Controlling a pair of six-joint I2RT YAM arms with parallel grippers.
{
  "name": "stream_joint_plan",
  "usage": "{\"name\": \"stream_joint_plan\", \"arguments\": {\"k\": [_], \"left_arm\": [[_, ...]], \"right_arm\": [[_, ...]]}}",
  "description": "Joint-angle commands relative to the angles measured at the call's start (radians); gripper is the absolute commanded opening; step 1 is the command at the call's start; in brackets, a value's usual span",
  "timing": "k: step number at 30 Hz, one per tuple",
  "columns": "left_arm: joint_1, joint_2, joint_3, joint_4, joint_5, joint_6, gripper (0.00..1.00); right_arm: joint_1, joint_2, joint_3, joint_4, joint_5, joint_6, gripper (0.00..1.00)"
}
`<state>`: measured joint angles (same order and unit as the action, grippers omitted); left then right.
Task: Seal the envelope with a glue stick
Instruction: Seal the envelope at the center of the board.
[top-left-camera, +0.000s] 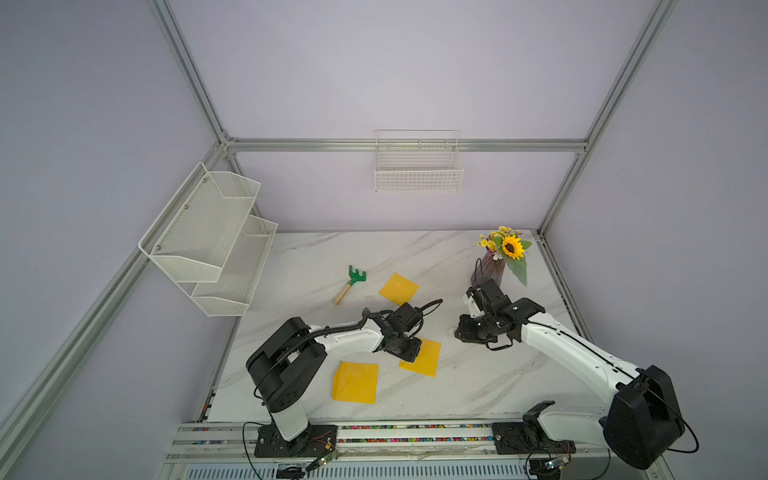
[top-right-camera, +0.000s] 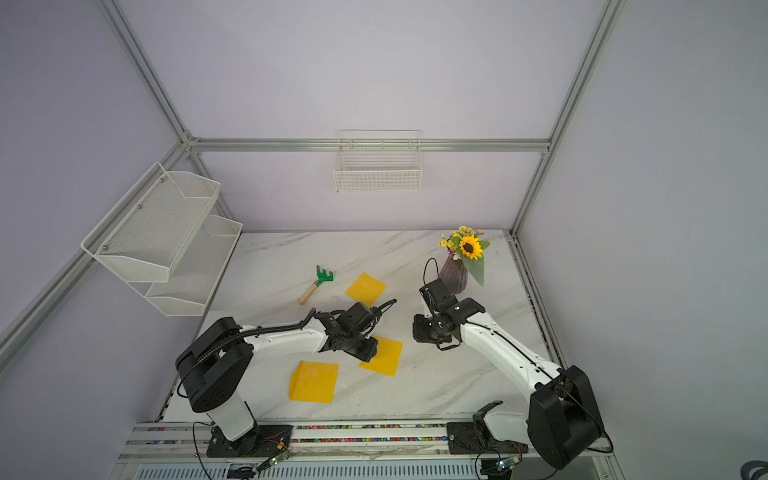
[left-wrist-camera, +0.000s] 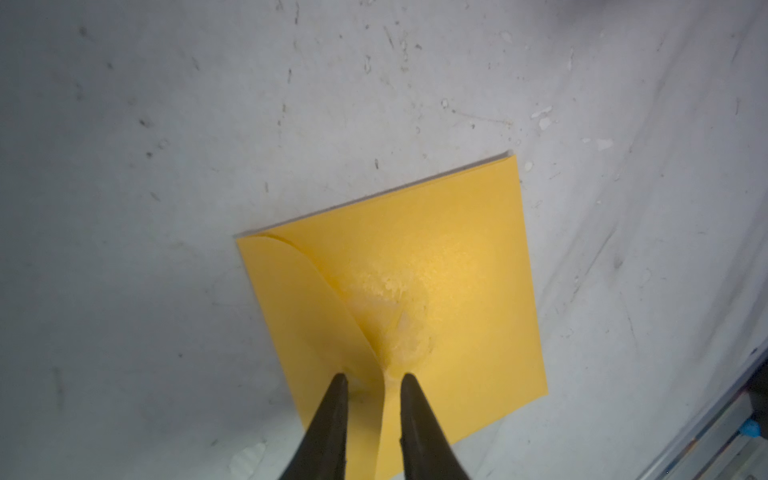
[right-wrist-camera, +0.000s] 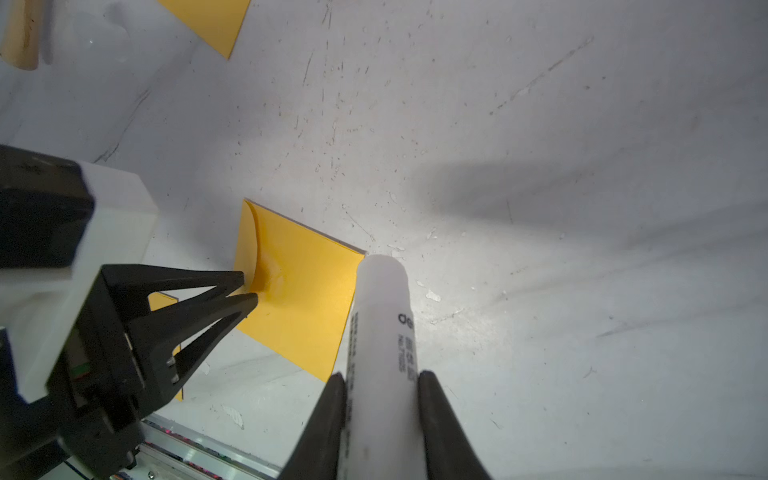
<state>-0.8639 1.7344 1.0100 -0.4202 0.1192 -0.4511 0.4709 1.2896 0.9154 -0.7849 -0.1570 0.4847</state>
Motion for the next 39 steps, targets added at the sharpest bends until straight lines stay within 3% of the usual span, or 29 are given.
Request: {"name": "stream_joint_plan", "arguments": {"k": [1,7,11,14,20,28,39], "left_arm": [[0.0,0.012,0.003,0.061,0.067,-0.013,0.3],[0.011,0.04,-0.021,0.109,0.134,-0.032,0.38],[0.038,0.033,-0.065,0.156,0.207,-0.061,0.38],[0.082,0.027,-0.119,0.217,0.267,-0.099,0.33],[0.096,0.034,-0.111,0.172,0.258,-0.074,0.19],[0.015,0.109,0.036,-0.115,0.004,0.022,0.17],[-0.082,0.204,0.146,-0.304,-0.166,0.026,0.11]], "right_arm": [[-0.008,-0.005,-0.006,0.013,-0.02,-0.006,0.0],[-0.008,-0.015,-0.01,0.011,-0.031,-0.006,0.0],[-0.008,-0.019,-0.022,0.021,-0.033,-0.003,0.0],[-0.007,-0.026,-0.022,0.021,-0.031,-0.004,0.0],[-0.008,-0.018,-0.013,0.02,-0.025,-0.007,0.0],[-0.008,-0.038,0.007,0.029,0.006,-0.002,0.0],[-0.008,-0.068,-0.006,0.031,0.013,-0.012,0.0]]}}
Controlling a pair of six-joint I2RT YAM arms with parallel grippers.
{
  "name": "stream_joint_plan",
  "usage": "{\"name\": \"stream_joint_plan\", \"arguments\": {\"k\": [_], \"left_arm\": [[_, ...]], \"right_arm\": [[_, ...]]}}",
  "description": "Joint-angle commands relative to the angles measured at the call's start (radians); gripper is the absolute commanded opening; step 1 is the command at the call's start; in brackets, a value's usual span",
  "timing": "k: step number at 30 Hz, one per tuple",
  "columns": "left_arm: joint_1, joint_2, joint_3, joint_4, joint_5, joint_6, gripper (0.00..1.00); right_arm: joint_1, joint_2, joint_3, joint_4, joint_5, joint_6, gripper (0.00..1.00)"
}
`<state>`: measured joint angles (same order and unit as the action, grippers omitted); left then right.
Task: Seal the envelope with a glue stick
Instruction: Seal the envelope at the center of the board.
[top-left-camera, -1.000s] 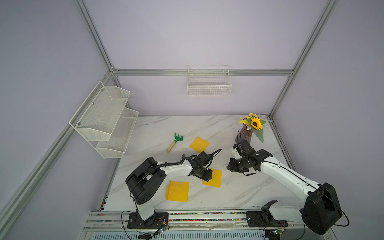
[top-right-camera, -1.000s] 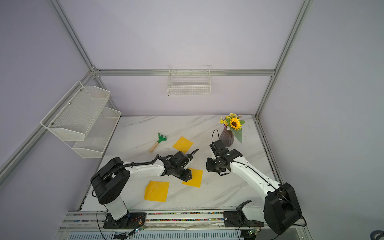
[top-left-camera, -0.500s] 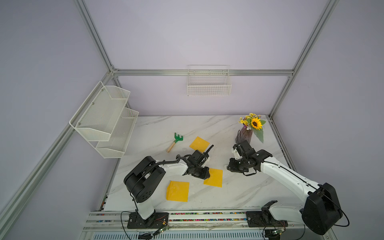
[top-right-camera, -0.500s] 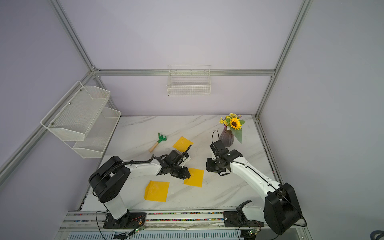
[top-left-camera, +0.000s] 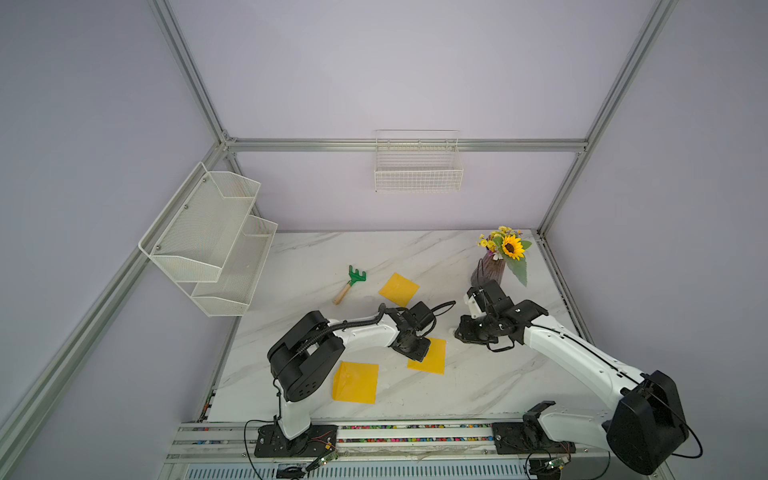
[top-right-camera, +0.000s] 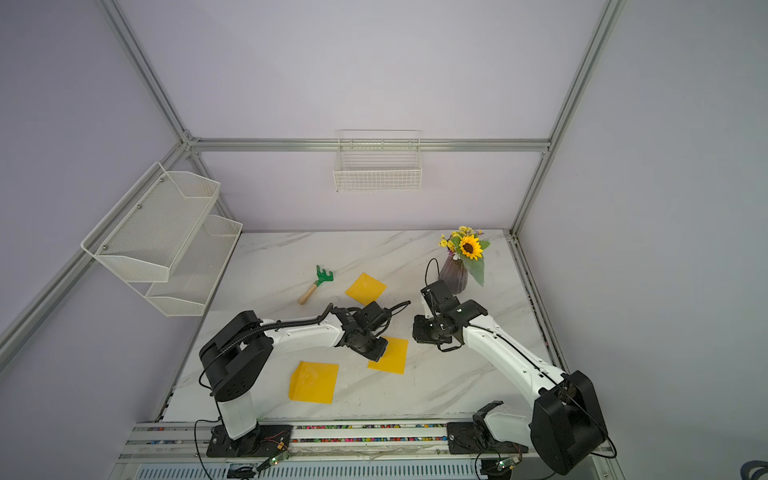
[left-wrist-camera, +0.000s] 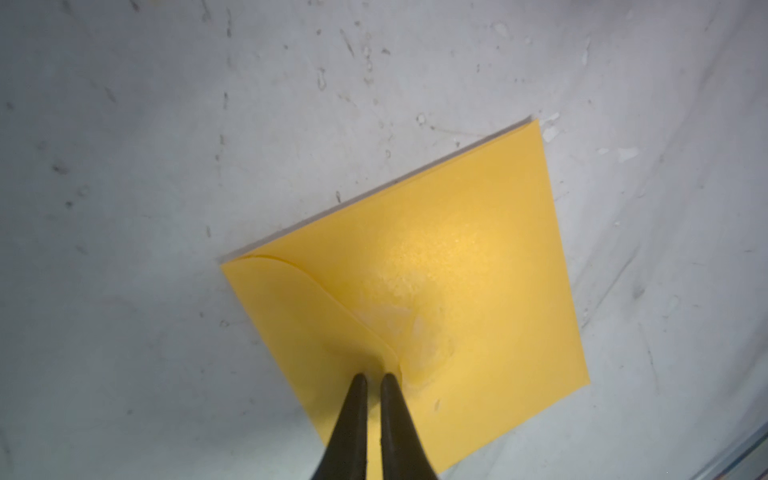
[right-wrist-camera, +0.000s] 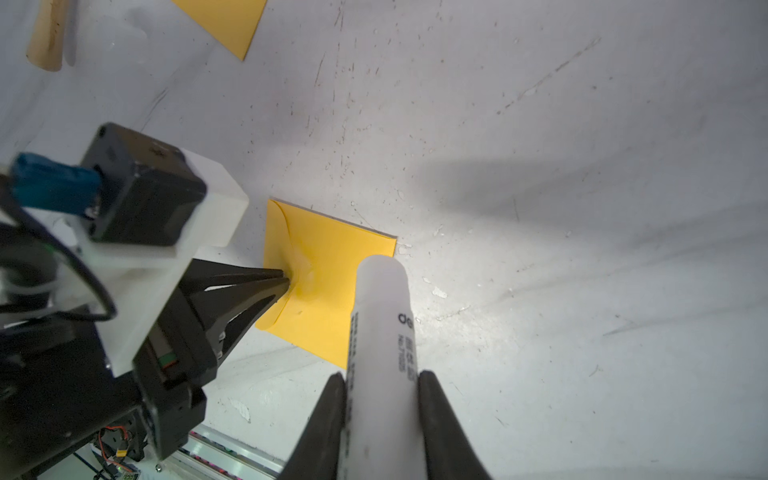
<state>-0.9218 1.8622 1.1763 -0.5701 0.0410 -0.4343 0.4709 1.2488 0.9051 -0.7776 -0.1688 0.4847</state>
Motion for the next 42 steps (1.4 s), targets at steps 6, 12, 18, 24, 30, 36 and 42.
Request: {"name": "stream_joint_plan", "arguments": {"k": [6,12,18,24,30,36,42], "left_arm": [[-0.066,0.12,0.013,-0.192,-0.132,-0.015,0.13],[-0.099,0.21,0.06,-0.244,-0.161,-0.037,0.14],[-0.122,0.252,0.076,-0.29,-0.205,-0.06,0.13],[-0.128,0.213,0.087,-0.284,-0.251,-0.046,0.14],[-0.106,0.048,0.095,-0.216,-0.229,0.005,0.18],[-0.069,-0.025,0.1,-0.167,-0.193,0.014,0.18],[-0.021,-0.048,0.072,-0.084,-0.12,0.028,0.16]], "right_arm": [[-0.011,-0.041,0.001,0.023,0.064,-0.015,0.0],[-0.018,-0.078,-0.002,0.012,0.119,-0.018,0.0],[-0.022,-0.076,-0.011,0.006,0.122,-0.029,0.0],[-0.026,-0.076,0.011,-0.013,0.14,-0.029,0.0],[-0.05,-0.079,0.016,-0.02,0.143,0.0,0.0],[-0.051,-0.053,0.027,-0.018,0.129,0.026,0.0],[-0.052,-0.039,0.053,-0.036,0.136,0.025,0.0]]}}
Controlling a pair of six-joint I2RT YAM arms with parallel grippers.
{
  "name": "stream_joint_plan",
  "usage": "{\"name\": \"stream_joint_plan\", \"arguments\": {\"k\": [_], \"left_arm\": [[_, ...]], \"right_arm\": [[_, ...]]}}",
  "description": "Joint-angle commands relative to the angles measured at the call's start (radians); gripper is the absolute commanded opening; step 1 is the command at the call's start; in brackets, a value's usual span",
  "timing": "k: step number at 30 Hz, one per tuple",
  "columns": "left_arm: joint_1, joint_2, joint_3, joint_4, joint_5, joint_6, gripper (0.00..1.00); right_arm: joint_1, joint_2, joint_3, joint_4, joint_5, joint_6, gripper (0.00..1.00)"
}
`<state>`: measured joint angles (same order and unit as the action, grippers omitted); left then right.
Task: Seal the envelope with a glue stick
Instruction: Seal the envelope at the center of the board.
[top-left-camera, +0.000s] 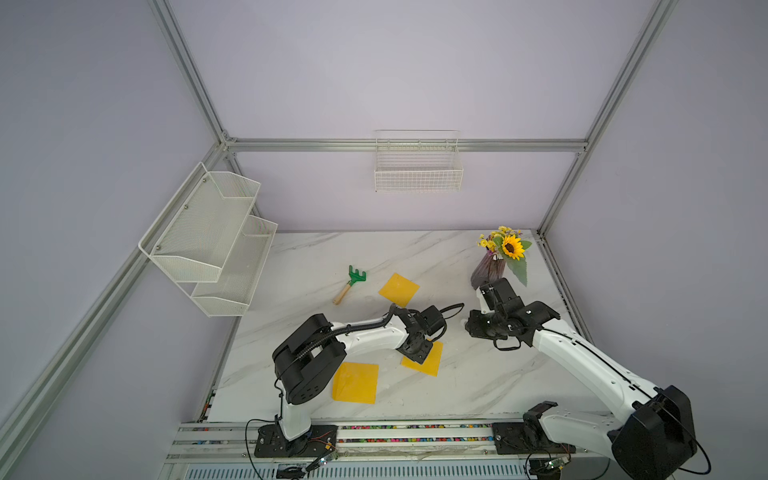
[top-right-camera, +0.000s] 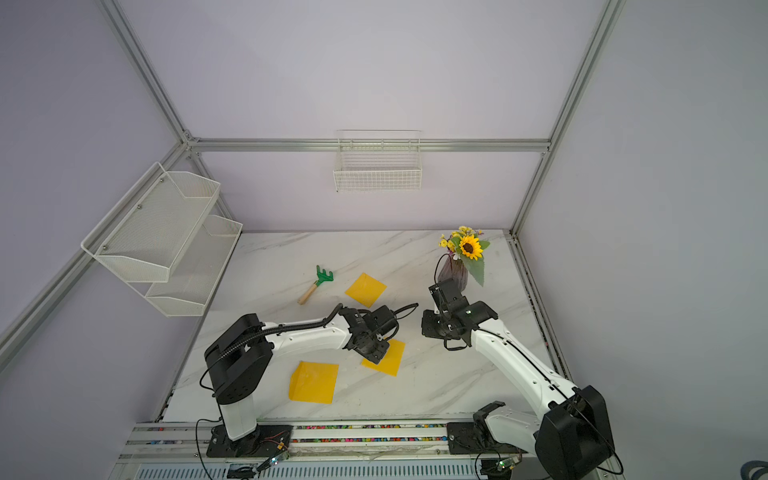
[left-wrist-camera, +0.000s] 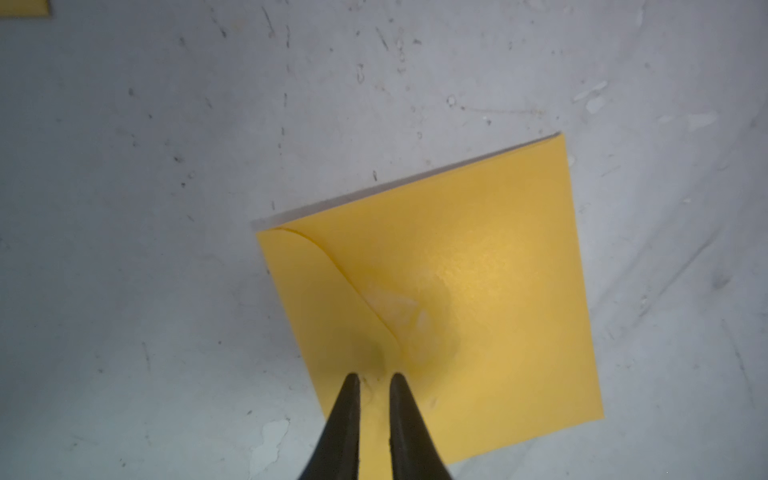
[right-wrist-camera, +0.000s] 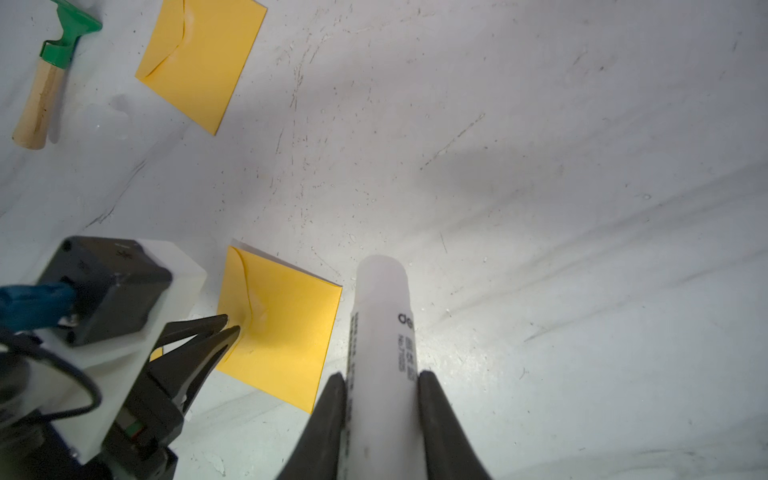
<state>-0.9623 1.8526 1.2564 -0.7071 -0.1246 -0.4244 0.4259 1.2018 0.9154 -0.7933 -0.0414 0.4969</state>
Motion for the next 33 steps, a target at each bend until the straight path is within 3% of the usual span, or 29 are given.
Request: {"name": "stream_joint_plan", "arguments": {"k": [1,13,23,33], "left_arm": [[0.027,-0.042,-0.014,0.071,0.061,0.021,0.16],[0.053,0.03,-0.018,0.083,0.066,0.055,0.17],[-0.02,0.172,-0.04,0.018,-0.074,0.015,0.16],[0.006,0.037,0.017,0.057,-0.053,0.056,0.18]], "right_arm": [[-0.006,0.008,0.045,-0.021,0.011,0.011,0.0],[-0.007,0.041,0.066,-0.032,0.008,0.003,0.0],[-0.006,0.059,0.082,-0.047,0.008,-0.007,0.0],[-0.007,0.047,0.089,-0.052,0.023,-0.015,0.0]]}}
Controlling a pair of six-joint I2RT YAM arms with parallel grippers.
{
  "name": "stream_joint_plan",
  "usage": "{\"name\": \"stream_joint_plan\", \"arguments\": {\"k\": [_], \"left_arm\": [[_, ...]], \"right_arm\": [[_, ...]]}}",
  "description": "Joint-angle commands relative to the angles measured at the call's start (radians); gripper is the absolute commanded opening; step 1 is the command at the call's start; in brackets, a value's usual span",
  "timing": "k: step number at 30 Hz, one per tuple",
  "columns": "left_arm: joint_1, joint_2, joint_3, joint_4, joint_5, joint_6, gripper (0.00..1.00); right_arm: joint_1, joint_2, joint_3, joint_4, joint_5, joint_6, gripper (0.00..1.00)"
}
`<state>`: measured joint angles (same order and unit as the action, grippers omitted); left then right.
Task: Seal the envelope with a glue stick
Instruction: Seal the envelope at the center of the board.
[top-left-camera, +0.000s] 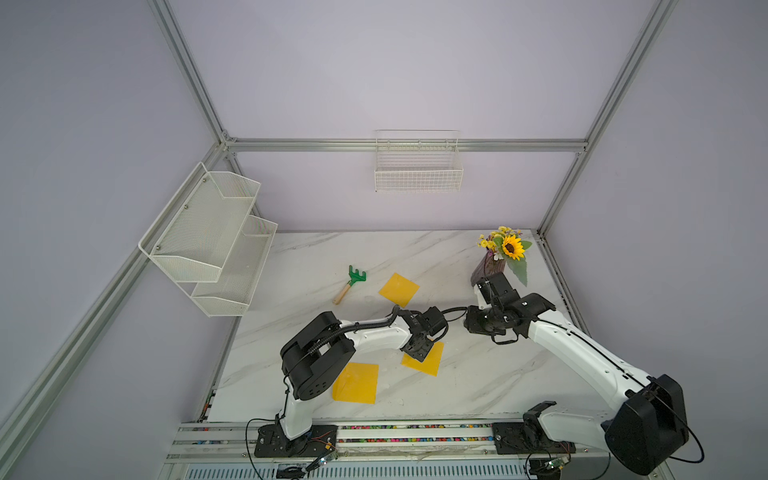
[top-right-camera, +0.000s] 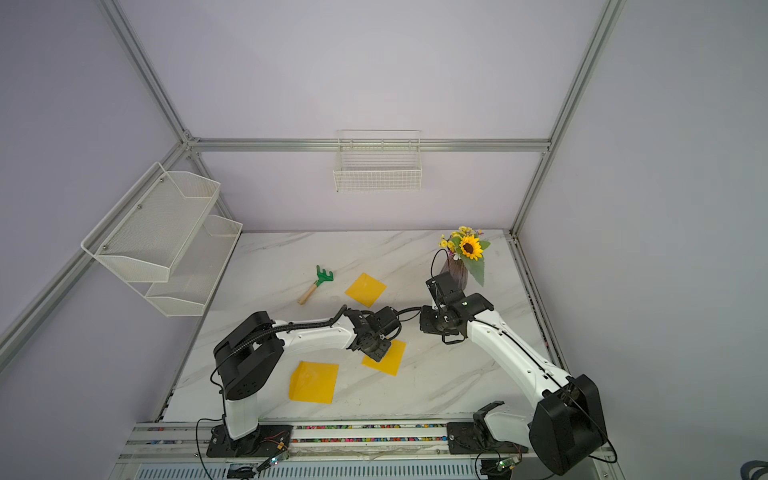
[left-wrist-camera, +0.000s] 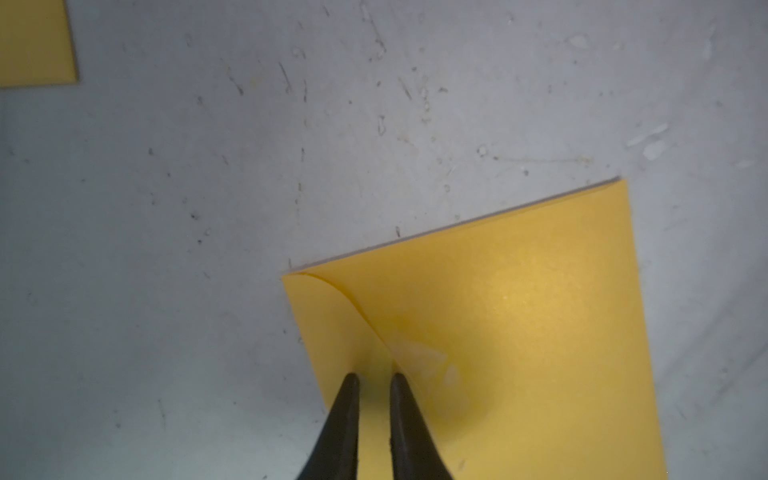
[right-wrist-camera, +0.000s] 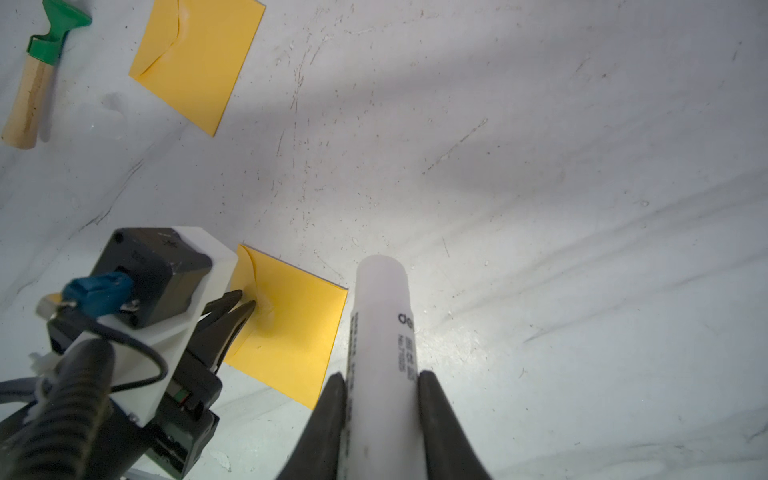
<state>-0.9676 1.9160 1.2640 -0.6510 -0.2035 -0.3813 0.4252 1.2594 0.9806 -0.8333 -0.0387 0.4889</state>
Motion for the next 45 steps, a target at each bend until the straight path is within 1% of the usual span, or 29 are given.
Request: {"name": "stream_joint_plan", "arguments": {"k": [1,12,15,21,29,31,33,35,41,45], "left_arm": [[0.013,-0.033,0.013,0.002,0.027,0.013,0.18],[0.045,-0.015,0.042,0.017,0.016,0.037,0.15],[0.057,-0.016,0.042,0.044,0.04,0.044,0.15],[0.067,0.017,0.061,0.043,0.058,0.057,0.15],[0.069,0.067,0.016,0.044,0.046,0.029,0.14],[0.07,0.068,0.011,0.051,0.046,0.039,0.14],[0.07,0.045,0.015,0.05,0.034,0.051,0.14],[0.069,-0.007,0.009,0.053,0.031,0.051,0.15],[0.058,-0.118,-0.025,0.053,0.088,0.037,0.17],[0.042,-0.15,-0.068,0.05,0.121,0.01,0.16]], "right_arm": [[-0.006,-0.013,0.027,-0.018,0.019,-0.006,0.0],[-0.006,-0.029,0.023,-0.035,0.028,-0.006,0.0],[-0.006,-0.029,0.023,-0.035,0.027,-0.009,0.0],[-0.006,-0.024,0.023,-0.038,0.025,-0.014,0.0],[-0.006,-0.015,0.024,-0.045,0.024,-0.015,0.0],[-0.006,-0.012,0.027,-0.047,0.019,-0.017,0.0],[-0.006,-0.014,0.025,-0.041,0.023,-0.023,0.0],[-0.006,-0.009,0.037,-0.047,0.02,-0.021,0.0],[-0.006,-0.014,0.026,-0.044,0.023,-0.019,0.0],[-0.006,-0.018,0.016,-0.033,0.012,-0.019,0.0]]}}
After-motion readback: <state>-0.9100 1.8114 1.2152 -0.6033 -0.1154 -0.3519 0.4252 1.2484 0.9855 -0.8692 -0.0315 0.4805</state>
